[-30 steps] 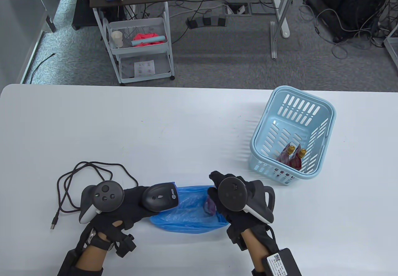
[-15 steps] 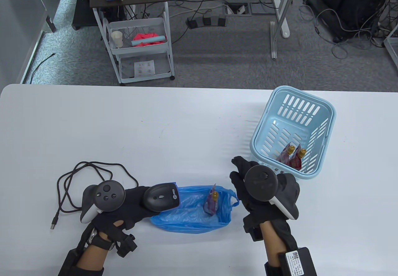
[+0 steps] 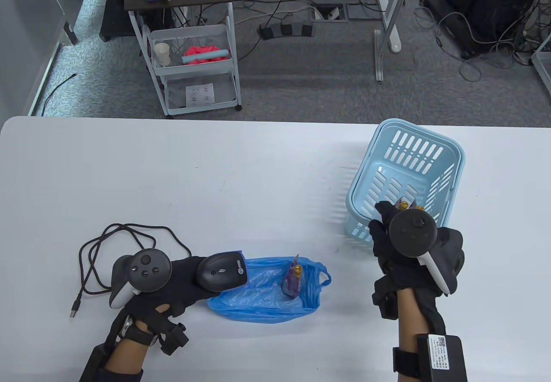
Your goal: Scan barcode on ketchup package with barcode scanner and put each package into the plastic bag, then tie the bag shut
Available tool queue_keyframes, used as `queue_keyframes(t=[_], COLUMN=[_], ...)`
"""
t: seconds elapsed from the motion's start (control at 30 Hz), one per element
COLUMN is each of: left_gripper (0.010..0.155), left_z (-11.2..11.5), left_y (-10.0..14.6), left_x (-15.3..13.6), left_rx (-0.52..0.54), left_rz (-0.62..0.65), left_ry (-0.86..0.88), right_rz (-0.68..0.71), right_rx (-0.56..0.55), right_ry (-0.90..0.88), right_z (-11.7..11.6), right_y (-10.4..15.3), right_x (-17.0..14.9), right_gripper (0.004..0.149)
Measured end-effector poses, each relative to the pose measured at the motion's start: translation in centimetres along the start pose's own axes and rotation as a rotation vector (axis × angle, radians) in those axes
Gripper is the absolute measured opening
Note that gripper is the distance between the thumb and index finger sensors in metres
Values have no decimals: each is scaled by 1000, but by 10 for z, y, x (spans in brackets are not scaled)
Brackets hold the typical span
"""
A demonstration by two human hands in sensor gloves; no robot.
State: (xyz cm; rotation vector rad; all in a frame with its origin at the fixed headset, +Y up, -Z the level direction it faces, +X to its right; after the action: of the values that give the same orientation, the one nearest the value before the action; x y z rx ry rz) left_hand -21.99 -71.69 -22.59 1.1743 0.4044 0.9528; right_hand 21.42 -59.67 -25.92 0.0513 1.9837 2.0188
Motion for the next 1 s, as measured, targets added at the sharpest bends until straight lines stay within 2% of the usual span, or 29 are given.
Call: queue_keyframes(t=[0.3, 0.67, 1.0], left_gripper=[52, 52, 52], left_z=[-5, -7, -8], left_y=[1, 2, 2], left_x=[-2, -3, -3], left_rx=[14, 19, 20], left_rz=[-8, -26, -26], left_ry=[4, -13, -23], right_rz=[-100, -163, -199], right_rx=[44, 131, 178], right_ry=[12, 125, 218], right_z=[-10, -30, -44], right_y=[-26, -53, -64], right_x=[-19, -16, -10], right_gripper=[55, 58, 57])
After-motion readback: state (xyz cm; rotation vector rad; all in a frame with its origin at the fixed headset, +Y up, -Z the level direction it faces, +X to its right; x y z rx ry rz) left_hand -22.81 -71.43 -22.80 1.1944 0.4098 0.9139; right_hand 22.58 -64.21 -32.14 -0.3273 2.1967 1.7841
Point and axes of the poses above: the tracker on the back of each hand, its own x axis roughly to the thumb side, its own y axis roughly from the fingertips to the wrist, z = x × y, the point moved 3 cm from there along -y, roughly from the wrist to the fingertips, and after that the axes turned 8 degrees about y, right-handed, at the moved point
